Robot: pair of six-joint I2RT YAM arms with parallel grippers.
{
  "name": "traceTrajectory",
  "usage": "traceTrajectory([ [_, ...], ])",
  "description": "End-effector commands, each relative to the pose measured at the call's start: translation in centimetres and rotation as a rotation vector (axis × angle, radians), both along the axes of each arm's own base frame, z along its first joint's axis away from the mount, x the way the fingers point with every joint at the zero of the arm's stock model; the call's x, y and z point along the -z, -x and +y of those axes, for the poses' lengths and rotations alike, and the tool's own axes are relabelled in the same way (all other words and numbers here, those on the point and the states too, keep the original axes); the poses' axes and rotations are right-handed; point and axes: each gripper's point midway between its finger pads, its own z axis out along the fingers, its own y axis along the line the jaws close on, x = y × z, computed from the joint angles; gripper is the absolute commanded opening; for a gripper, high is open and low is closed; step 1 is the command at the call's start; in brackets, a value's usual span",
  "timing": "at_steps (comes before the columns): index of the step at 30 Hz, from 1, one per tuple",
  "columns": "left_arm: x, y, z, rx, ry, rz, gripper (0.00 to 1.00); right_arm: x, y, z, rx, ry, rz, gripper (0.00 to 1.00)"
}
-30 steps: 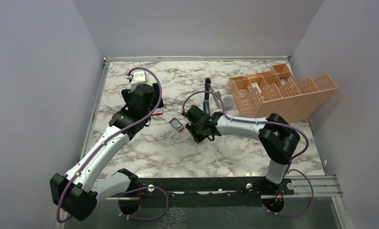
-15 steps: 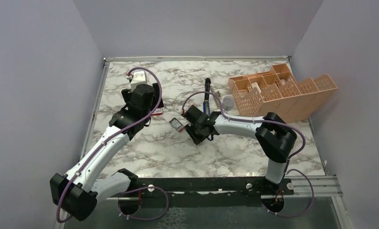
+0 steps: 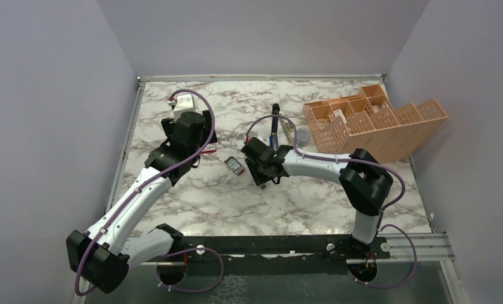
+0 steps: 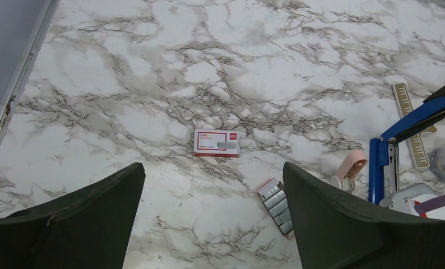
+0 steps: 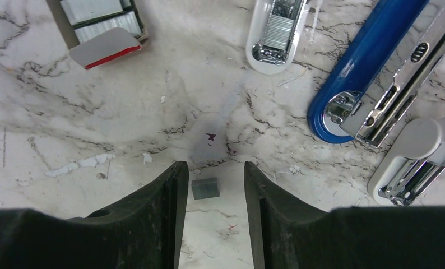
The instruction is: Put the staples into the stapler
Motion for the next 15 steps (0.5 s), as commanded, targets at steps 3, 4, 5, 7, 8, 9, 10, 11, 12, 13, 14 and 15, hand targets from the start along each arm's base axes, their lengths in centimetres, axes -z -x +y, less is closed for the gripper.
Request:
traceTrajectory([
  [3, -0.1, -0.1, -0.2, 0.008, 0.016, -0.009, 0.93, 1.2, 0.1, -1.2, 0.058, 0.061, 0.004, 0.43],
  [4, -0.1, -0.1, -0.2, 0.007, 0.017, -0.009, 0.93, 1.4, 0.3, -1.3, 0.052, 0.062, 0.012, 0.43],
  [5, -0.1, -0.1, -0.2, 0.007, 0.017, -0.008, 0.93, 1.6, 0.5, -1.4, 0.049, 0.065, 0.020, 0.43],
  [7, 0.0, -0.1, -0.2, 0.008, 0.018, -0.007, 0.93, 2.0, 0.8, -1.6, 0.046, 0.074, 0.033, 0.43],
  [8, 0.0, -0.1, -0.3, 0.008, 0.019, -0.007, 0.93, 2.1, 0.9, -1.7, 0.044, 0.079, 0.041, 0.44],
  [9, 0.0, -0.2, -0.3, 0.009, 0.019, -0.005, 0.93, 2.2, 1.1, -1.8, 0.041, 0.078, 0.049, 0.44],
  [10, 0.0, -0.1, -0.3, 0.011, 0.019, -0.005, 0.93, 2.3, 1.4, -1.9, 0.040, 0.080, 0.057, 0.44],
  [11, 0.1, -0.2, -0.3, 0.011, 0.017, -0.004, 0.93, 2.3, 1.6, -2.1, 0.041, 0.082, 0.064, 0.45],
  [12, 0.1, -0.1, -0.3, 0.009, 0.017, -0.005, 0.93, 2.3, 1.8, -2.4, 0.042, 0.086, 0.072, 0.45],
  [13, 0.1, -0.1, -0.2, 0.008, 0.018, -0.006, 0.93, 2.4, 2.1, -2.6, 0.042, 0.088, 0.077, 0.46],
  [14, 0.1, -0.1, -0.2, 0.008, 0.020, -0.007, 0.93, 2.4, 2.4, -2.9, 0.042, 0.092, 0.084, 0.46],
  [15, 0.1, -0.1, -0.2, 0.008, 0.020, -0.007, 0.93, 2.5, 2.6, -3.1, 0.040, 0.094, 0.091, 0.46],
])
